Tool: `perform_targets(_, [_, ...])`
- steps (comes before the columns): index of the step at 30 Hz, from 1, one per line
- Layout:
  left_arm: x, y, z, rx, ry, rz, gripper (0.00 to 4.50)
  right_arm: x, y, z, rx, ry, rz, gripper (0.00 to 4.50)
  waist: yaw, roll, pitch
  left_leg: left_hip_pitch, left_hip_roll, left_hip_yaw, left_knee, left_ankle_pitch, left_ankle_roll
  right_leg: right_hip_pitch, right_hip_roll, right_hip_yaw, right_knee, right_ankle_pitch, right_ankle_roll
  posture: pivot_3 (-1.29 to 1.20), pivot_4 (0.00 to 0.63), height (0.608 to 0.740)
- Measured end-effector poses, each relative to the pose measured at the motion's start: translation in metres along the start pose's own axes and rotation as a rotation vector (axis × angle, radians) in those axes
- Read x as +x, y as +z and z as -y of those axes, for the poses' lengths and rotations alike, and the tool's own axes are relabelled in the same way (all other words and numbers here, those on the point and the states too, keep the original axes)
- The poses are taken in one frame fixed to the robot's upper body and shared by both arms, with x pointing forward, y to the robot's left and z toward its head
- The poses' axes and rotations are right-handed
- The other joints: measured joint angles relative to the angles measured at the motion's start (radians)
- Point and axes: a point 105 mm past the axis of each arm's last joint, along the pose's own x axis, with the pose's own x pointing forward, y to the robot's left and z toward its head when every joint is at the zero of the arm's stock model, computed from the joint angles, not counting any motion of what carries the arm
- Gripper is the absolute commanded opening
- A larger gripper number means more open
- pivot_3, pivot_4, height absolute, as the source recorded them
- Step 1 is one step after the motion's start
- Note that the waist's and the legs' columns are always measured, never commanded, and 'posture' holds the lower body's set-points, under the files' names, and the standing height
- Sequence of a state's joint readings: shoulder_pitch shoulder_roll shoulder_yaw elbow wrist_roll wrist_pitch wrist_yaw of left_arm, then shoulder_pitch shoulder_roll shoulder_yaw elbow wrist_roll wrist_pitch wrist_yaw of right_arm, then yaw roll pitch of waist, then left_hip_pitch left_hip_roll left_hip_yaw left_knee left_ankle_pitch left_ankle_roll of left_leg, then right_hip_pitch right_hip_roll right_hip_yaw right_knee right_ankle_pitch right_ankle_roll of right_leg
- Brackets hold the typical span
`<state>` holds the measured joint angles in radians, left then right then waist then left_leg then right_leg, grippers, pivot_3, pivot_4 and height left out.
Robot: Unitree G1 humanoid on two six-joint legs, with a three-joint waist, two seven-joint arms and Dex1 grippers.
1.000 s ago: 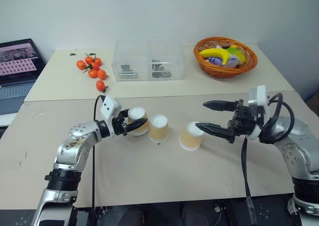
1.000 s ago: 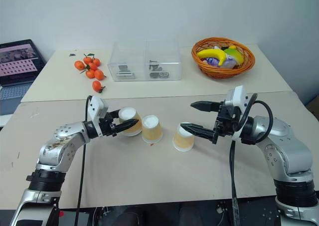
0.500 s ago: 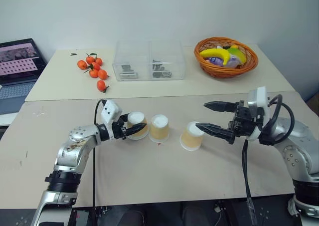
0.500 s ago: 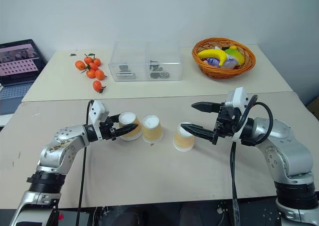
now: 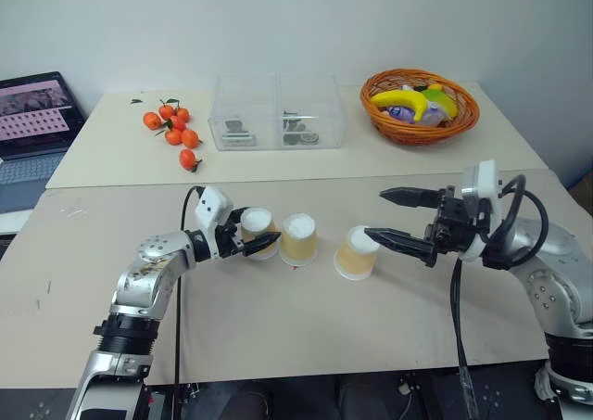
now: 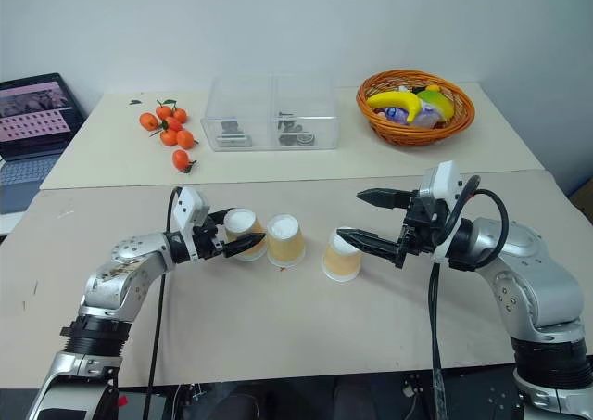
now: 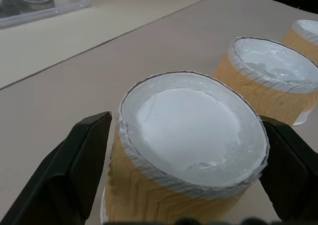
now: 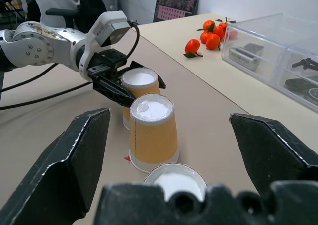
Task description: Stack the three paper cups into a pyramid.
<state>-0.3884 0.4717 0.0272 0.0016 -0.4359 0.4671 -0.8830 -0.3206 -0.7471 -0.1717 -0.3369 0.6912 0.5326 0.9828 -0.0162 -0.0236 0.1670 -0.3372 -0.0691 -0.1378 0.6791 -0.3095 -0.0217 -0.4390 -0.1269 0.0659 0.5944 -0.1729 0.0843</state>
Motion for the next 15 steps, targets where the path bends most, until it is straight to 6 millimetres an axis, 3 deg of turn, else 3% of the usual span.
perform_targets(9, [-0.038,0.055,0.018,-0.055,0.010,0.121,4.44,-0.003,-0.002,0.005,0.017,-0.003,-0.006,4.50,-0.002,0.000,0.000,0.001,0.000,0.000,0.000,0.000,0.000,0.000,0.000,0.000,0.000,0.000,0.000,0.00,0.150,0.730])
perform_targets(15, [-0.079,0.068,0.015,-0.061,0.118,0.127,4.44,-0.011,-0.015,0.020,0.002,-0.055,-0.071,4.50,-0.002,0.000,0.000,0.001,0.000,0.001,0.000,0.000,0.000,0.000,0.000,0.000,0.000,0.000,0.000,0.00,0.150,0.730])
